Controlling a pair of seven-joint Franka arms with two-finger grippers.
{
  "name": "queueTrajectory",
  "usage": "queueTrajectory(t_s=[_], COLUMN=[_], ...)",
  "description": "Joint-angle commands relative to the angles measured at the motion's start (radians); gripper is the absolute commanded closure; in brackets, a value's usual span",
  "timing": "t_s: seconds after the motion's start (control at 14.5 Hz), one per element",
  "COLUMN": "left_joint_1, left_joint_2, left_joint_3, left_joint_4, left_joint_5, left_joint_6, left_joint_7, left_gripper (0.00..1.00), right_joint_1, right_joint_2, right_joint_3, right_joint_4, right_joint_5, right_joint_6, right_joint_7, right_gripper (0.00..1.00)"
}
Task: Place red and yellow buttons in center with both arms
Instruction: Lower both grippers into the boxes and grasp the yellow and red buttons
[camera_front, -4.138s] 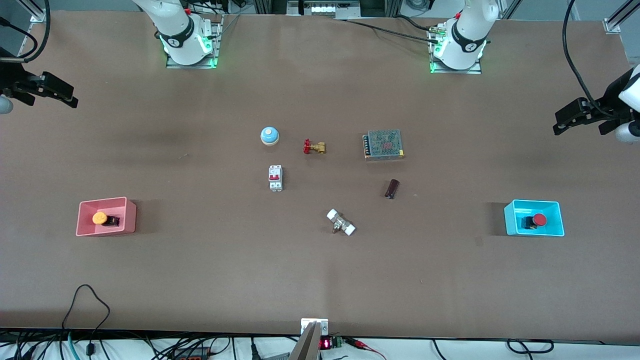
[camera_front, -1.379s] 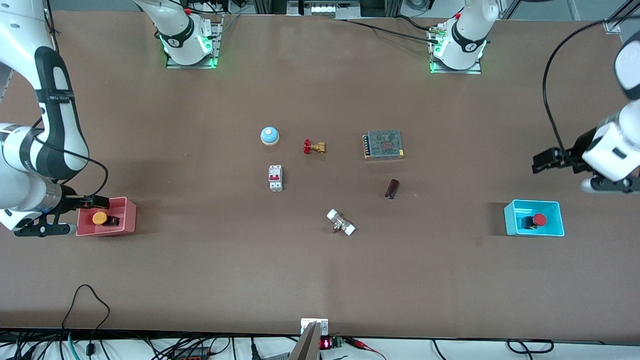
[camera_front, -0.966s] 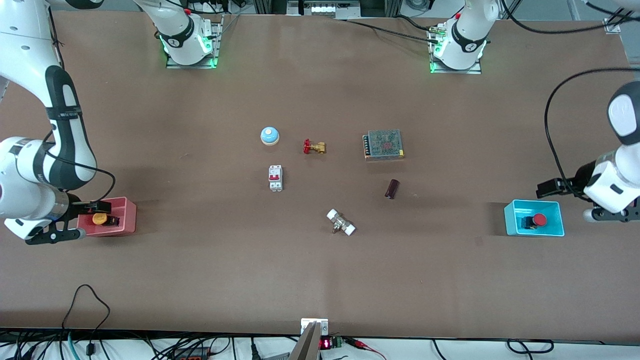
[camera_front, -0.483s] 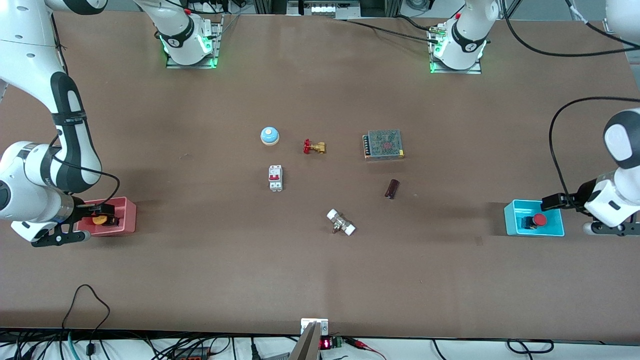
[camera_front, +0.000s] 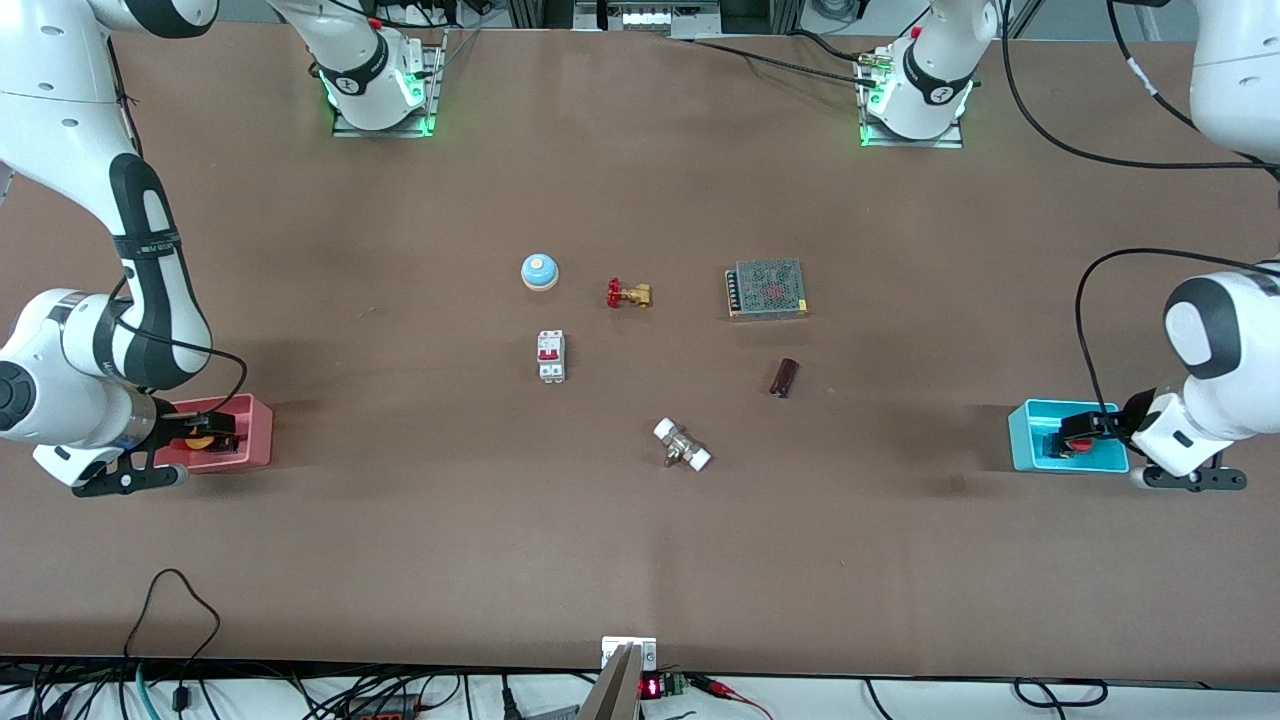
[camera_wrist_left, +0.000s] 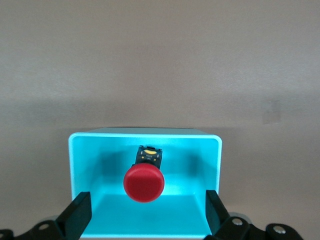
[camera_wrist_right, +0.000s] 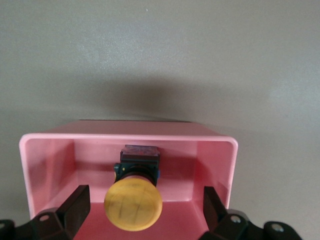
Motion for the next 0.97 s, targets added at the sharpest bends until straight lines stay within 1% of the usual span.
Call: queueTrajectory(t_s=[0.0, 0.21, 0.34, 0.41, 0.62, 0.76, 0.9], left_joint_1=[0.008, 0.005, 0.005, 0.005, 0.006, 0.006, 0.006], left_joint_2=[0.033, 0.047, 0.054, 0.056, 0.062, 0.06, 0.057], left_joint_3=[-0.001, 0.007, 0.007, 0.007, 0.007, 0.007, 0.007], left_joint_4=[0.016, 0.011, 0.011, 0.01, 0.01, 0.008, 0.008], left_joint_5=[0.005, 0.006, 0.037, 0.045, 0.045, 0.045, 0.045], left_joint_6=[0.026, 0.046, 0.046, 0.048, 0.046, 0.04, 0.033], left_joint_7=[0.023, 0.023, 0.023, 0.021, 0.02, 0.011, 0.009], left_gripper=[0.0, 0.0, 0.0, 0.0, 0.14, 0.26, 0.41], right_joint_1=[-0.008, -0.008, -0.008, -0.008, -0.008, -0.007, -0.007], right_joint_2=[0.02, 0.02, 0.024, 0.024, 0.024, 0.024, 0.024], right_joint_3=[0.009, 0.009, 0.009, 0.009, 0.009, 0.009, 0.009], right_joint_4=[0.024, 0.024, 0.024, 0.022, 0.024, 0.024, 0.025], right_joint_5=[-0.011, -0.008, -0.008, -0.008, -0.008, -0.008, -0.008], right_joint_6=[0.008, 0.01, 0.01, 0.01, 0.01, 0.01, 0.01], right_joint_7=[0.003, 0.006, 0.023, 0.033, 0.033, 0.03, 0.027], right_gripper=[0.0, 0.03, 0.04, 0.09, 0.22, 0.29, 0.42])
